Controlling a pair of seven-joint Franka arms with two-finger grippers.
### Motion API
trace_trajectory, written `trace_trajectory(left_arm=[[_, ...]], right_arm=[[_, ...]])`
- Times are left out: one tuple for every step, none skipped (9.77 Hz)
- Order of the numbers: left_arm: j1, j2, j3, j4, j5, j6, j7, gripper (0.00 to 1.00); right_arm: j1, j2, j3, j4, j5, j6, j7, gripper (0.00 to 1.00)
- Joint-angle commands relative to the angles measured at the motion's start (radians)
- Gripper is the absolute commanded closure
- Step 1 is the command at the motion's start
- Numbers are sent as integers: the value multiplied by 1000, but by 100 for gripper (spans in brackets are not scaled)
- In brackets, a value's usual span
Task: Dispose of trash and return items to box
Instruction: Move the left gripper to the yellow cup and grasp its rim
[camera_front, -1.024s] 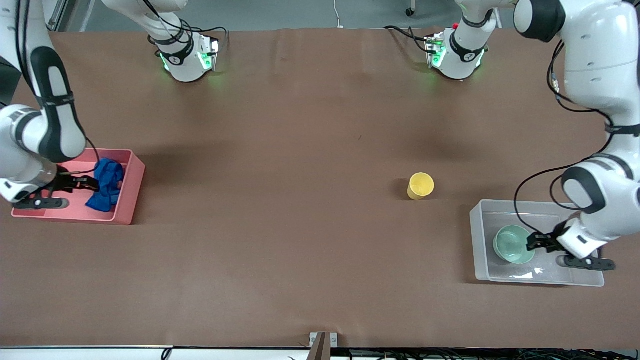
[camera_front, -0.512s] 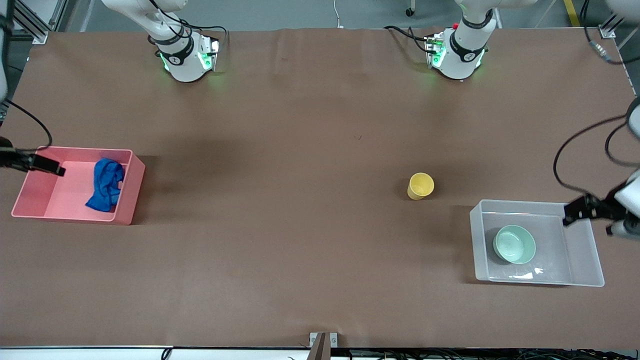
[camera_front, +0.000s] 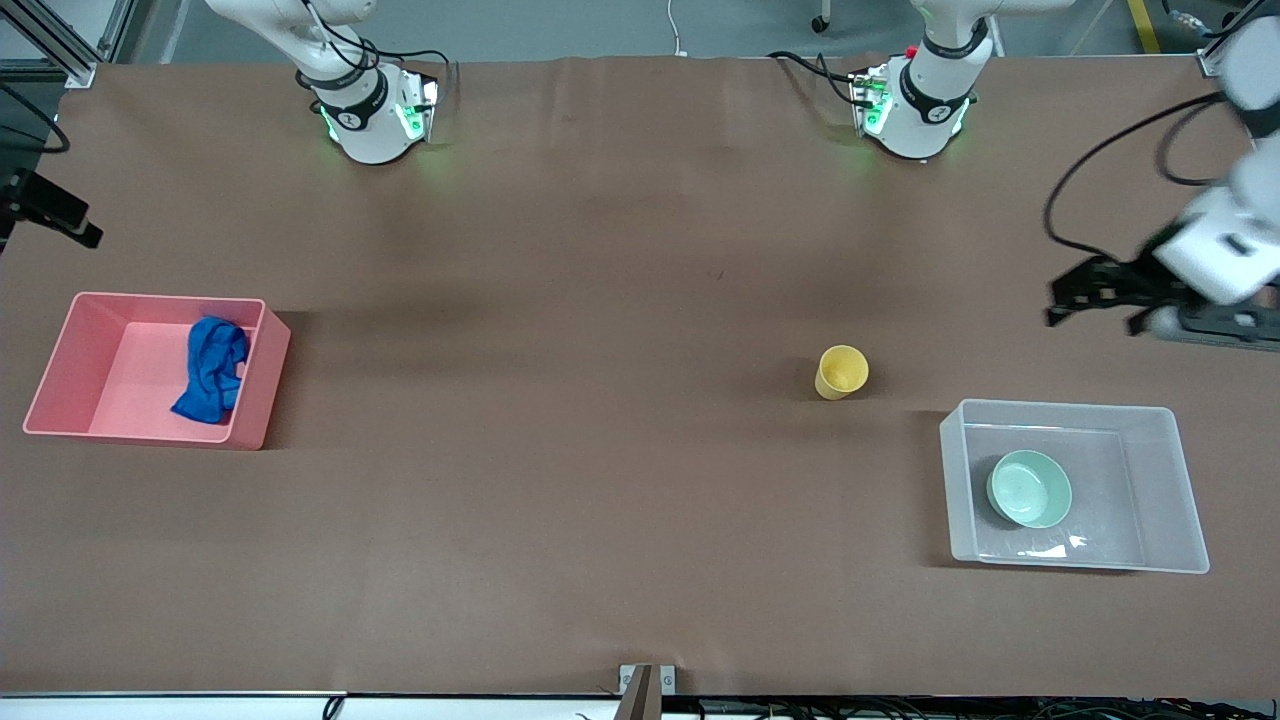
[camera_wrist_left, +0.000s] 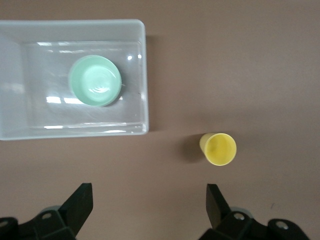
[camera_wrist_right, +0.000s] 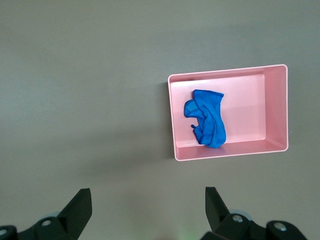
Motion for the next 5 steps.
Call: trace_trajectory(left_arm=[[4,-21,-85,-242,22,205,-93,0],[2,-3,-114,-331,22,343,-116,0],[2,37,-157,-398,22,475,-148,0],[1,97,-185,-416,23,538,-165,0],[-1,179,-193,-410,63,597,-166,0]], right_arm=[[2,63,8,110,-13,-17,2,0],[2,93,7,152,-15,-54,2,0],[-1,92,7,152,-15,-58,-1,0],[-7,91,7,151,-14,-62,-3,0],[-9,91,8,151,-12,-60,-3,0]])
